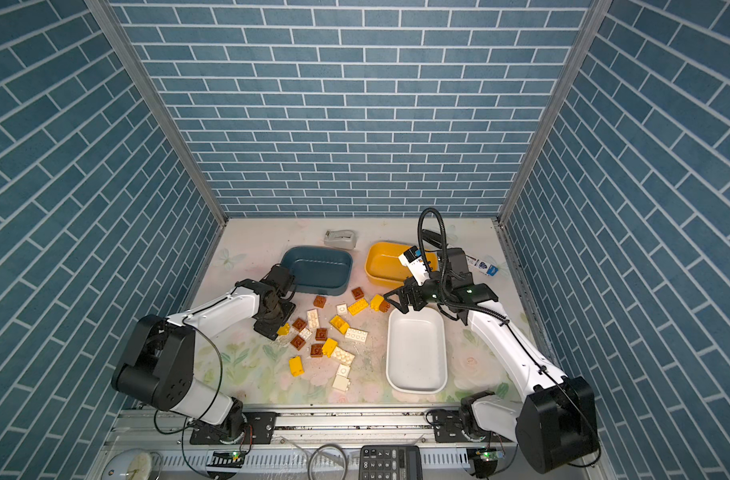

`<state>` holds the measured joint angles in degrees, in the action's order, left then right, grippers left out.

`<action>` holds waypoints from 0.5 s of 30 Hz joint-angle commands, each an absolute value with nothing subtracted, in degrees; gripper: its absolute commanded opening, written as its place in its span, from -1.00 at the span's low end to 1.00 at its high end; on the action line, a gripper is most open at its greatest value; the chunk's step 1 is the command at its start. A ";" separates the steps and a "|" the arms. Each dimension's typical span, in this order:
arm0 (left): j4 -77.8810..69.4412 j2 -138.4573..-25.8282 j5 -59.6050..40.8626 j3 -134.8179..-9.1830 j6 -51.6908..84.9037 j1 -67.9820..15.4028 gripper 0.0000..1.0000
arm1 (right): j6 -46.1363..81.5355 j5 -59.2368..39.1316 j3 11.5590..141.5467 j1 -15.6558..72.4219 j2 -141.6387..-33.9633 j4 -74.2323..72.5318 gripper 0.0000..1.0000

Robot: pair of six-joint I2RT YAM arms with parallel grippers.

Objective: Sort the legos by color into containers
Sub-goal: 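Grasp a yellow brick with the left gripper and carry it over the teal bin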

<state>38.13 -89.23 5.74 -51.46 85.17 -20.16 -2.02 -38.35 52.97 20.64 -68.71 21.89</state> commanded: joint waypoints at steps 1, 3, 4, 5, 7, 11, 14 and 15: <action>35.58 -91.53 6.65 -51.47 85.33 -20.40 0.23 | -5.26 -38.05 53.44 20.85 -67.00 24.45 0.90; 34.98 -92.53 6.35 -51.33 85.00 -20.45 0.10 | -5.60 -37.76 53.35 20.92 -66.93 25.25 0.90; 34.91 -92.85 6.25 -51.24 84.91 -20.43 0.05 | -5.71 -37.71 53.39 20.96 -66.89 25.53 0.90; 34.81 -93.04 6.07 -51.13 84.67 -20.48 -0.04 | -5.80 -37.62 53.36 20.92 -66.82 25.74 0.90; 34.90 -92.95 6.10 -50.76 84.24 -20.47 -0.21 | -6.04 -37.04 53.46 20.92 -66.71 26.34 0.90; 37.45 -91.35 6.72 -52.07 81.63 -20.39 -0.44 | -6.50 -36.30 54.33 20.90 -66.89 27.16 0.90; 40.97 -90.22 7.39 -55.63 76.09 -20.21 -0.44 | -6.09 -36.70 55.19 20.96 -67.64 27.08 0.90; 42.27 -89.81 7.69 -57.06 73.71 -20.14 -0.44 | -5.86 -37.11 55.47 20.96 -67.83 26.81 0.90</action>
